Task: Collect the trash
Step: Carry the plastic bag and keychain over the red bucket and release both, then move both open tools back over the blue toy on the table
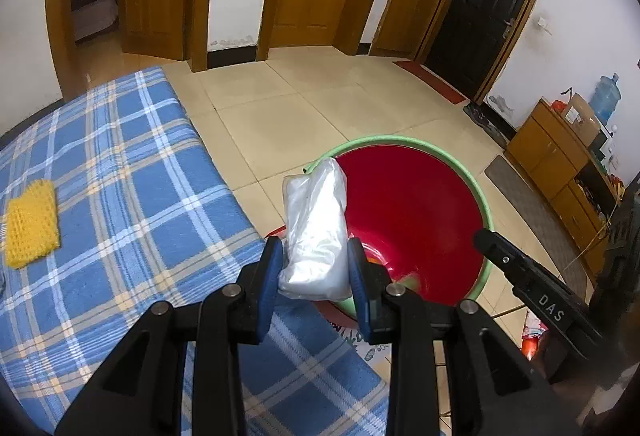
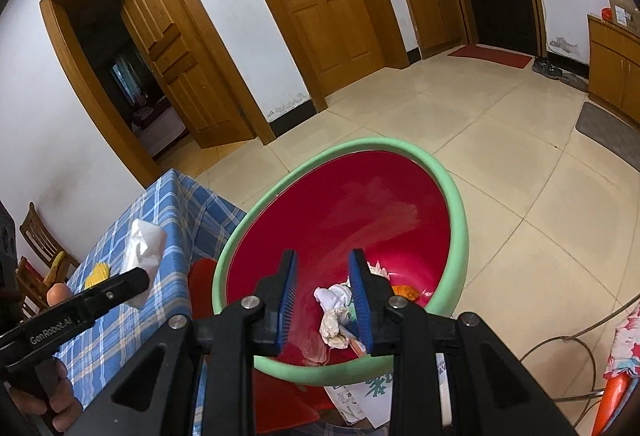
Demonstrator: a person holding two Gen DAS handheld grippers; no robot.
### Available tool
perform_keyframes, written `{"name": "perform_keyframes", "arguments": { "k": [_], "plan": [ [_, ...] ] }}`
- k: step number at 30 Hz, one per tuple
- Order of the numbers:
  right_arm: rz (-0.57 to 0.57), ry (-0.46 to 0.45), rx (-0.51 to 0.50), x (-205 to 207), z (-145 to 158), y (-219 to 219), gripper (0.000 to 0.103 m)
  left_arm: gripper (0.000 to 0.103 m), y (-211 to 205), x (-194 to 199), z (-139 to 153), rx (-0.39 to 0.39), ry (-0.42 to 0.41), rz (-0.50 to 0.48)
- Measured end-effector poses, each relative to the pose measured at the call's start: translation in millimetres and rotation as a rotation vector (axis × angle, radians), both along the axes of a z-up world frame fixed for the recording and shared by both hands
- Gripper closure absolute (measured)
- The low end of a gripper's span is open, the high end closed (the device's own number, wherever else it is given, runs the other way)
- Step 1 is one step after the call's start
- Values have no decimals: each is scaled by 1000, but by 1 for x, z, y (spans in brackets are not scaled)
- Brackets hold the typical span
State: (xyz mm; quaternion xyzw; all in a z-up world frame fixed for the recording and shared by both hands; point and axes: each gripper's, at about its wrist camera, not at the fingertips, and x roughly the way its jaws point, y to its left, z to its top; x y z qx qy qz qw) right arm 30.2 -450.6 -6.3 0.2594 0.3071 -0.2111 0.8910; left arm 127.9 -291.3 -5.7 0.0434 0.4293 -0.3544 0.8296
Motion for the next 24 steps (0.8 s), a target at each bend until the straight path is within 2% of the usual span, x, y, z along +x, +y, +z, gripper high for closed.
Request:
{"name": "perform_keyframes", "arguments": {
  "k": [15, 20, 22, 24],
  "plan": [
    [-36, -31, 17, -12, 4, -7, 70, 70, -38, 0, -15, 29, 8, -66],
    [-59, -36, 21, -19, 3, -11, 67, 70, -45, -1, -15, 18, 3, -81],
    [-65, -35, 25, -20, 2, -13, 67, 59, -45, -2, -15, 11, 3, -86],
    [-71, -38, 29, -22, 2, -14, 67, 57, -46, -3, -15, 13, -1, -81]
  ]
}}
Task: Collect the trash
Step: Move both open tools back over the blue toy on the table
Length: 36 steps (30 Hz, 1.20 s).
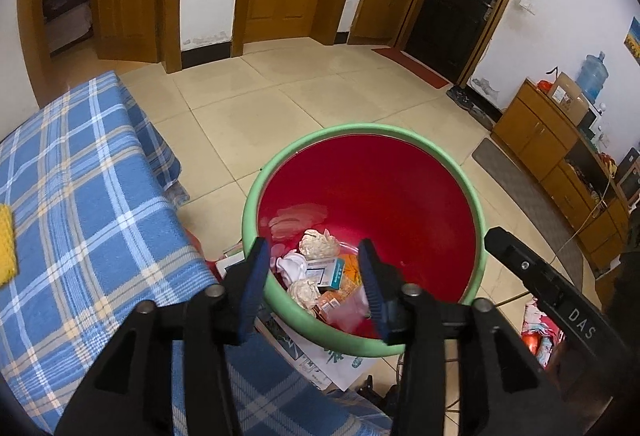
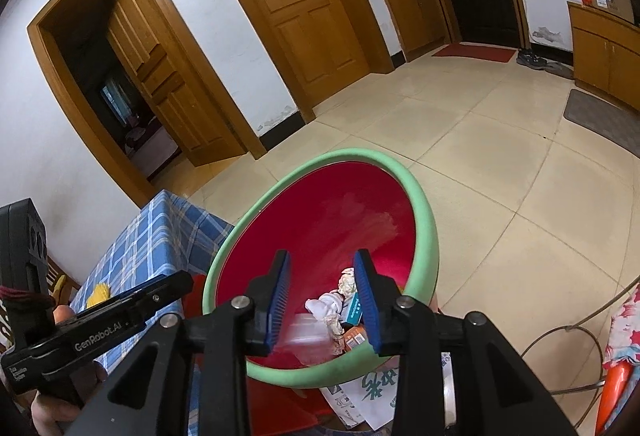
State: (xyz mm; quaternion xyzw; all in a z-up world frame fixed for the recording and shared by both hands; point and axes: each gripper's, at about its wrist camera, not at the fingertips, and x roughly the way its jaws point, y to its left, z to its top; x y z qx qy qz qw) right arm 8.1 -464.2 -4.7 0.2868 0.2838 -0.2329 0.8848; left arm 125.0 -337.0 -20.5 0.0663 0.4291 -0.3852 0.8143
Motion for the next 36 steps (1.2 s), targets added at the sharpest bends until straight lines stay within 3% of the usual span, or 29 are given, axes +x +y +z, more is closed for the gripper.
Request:
{"name": "perform_keyframes", "arguments": {
  "k": [9, 16, 25, 36],
  "plan": [
    [-18, -10, 10, -5, 0, -6, 58, 56, 8, -1, 5, -1, -1, 31],
    [-17, -11, 8, -2, 3, 0, 47, 39, 25, -1, 12, -2, -21, 92],
    [-4, -22, -4, -2, 11, 10, 25, 29, 57, 0, 26, -20, -52, 175],
    [52, -37, -22, 4, 24, 35, 20, 28, 107, 4, 37, -31, -71, 269]
  ]
}}
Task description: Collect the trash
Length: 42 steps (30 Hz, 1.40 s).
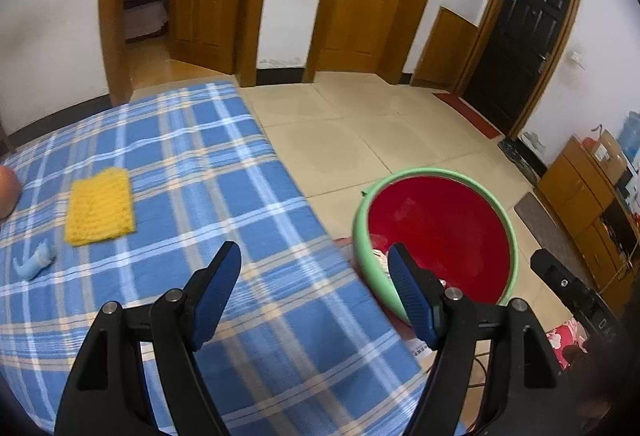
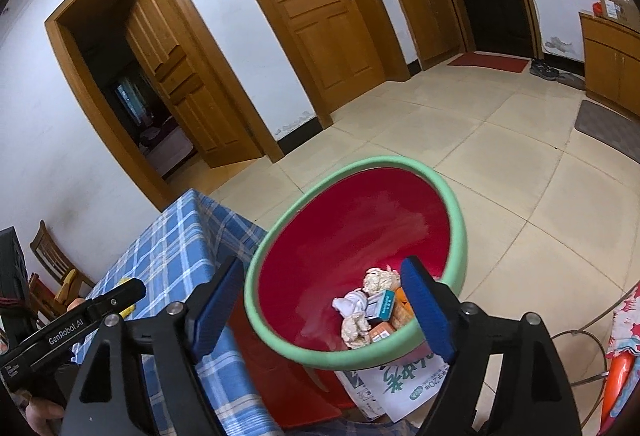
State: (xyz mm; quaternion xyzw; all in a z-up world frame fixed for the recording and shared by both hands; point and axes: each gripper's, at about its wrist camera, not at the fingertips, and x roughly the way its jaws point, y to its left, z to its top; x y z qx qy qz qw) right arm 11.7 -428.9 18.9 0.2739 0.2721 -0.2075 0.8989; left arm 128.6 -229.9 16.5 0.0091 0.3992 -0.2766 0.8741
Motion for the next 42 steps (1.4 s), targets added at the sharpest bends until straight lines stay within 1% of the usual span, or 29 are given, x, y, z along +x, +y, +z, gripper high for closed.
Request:
{"name": "perform_keyframes", "arguments": {
  "k": [11, 18, 24, 34, 42],
  "plan": [
    [87, -7, -12, 14, 10, 34, 18, 28, 55, 2, 12, -7, -30, 90],
    [148, 4, -15, 28, 14, 56, 17, 28, 88, 8, 18, -6, -47, 145],
    [201, 23, -16, 46, 11, 78, 17, 28, 122, 13, 22, 3, -66, 202],
    [291, 42, -17, 74, 11, 112, 16, 28, 174, 26, 14, 35, -61, 305],
    [350, 66, -19, 97, 6, 133, 16, 28, 210, 38, -2, 84, -40, 370]
  ]
}}
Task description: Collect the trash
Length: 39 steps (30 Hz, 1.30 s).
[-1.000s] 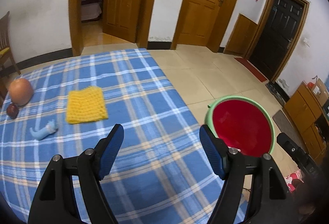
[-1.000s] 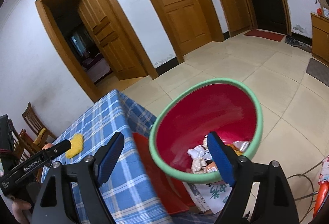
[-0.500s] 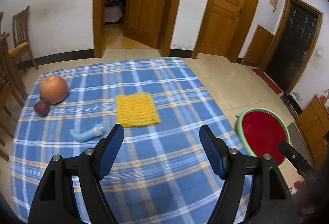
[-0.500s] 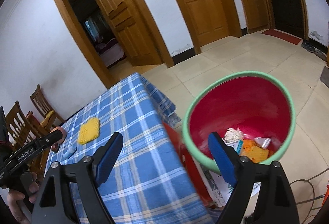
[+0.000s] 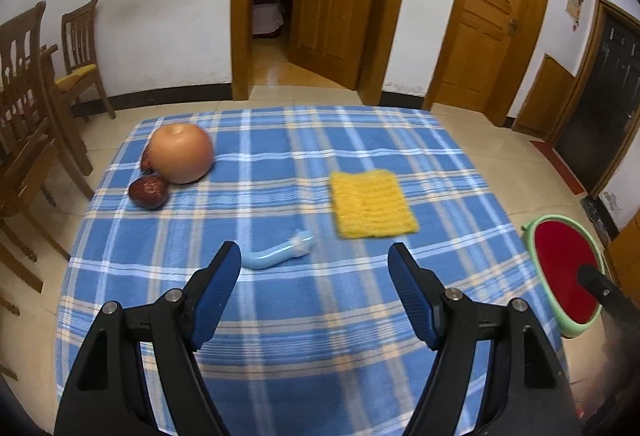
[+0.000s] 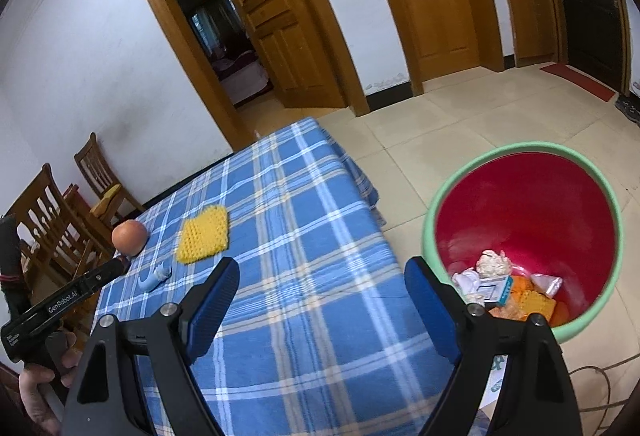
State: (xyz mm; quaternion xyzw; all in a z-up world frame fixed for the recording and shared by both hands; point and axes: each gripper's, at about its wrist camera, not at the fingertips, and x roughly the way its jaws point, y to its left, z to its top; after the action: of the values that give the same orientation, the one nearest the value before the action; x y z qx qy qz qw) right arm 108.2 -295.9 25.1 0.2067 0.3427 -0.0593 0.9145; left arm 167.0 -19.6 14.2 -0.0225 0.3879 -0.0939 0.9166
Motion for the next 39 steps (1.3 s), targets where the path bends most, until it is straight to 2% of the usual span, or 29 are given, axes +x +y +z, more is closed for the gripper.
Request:
{"name": "perform_keyframes", "arguments": {
  "k": [9, 15, 25, 30, 33, 39],
  "plan": [
    [55, 29, -22, 24, -6, 24, 16, 28, 23, 23, -30, 24, 54, 38],
    [87, 40, -35, 40, -8, 37, 16, 28, 15, 37, -49, 98, 72, 4],
    [141, 61, -44, 69, -15, 59, 16, 27, 7, 51, -66, 129, 87, -16],
    [158, 72, -42, 78, -19, 66, 16, 28, 9, 59, -69, 110, 92, -25],
    [164, 82, -39, 82, -23, 68, 16, 34, 9, 62, -72, 94, 109, -40],
    [170, 98, -38, 88, -27, 71, 16, 37, 11, 60, -72, 81, 105, -37]
  ]
}}
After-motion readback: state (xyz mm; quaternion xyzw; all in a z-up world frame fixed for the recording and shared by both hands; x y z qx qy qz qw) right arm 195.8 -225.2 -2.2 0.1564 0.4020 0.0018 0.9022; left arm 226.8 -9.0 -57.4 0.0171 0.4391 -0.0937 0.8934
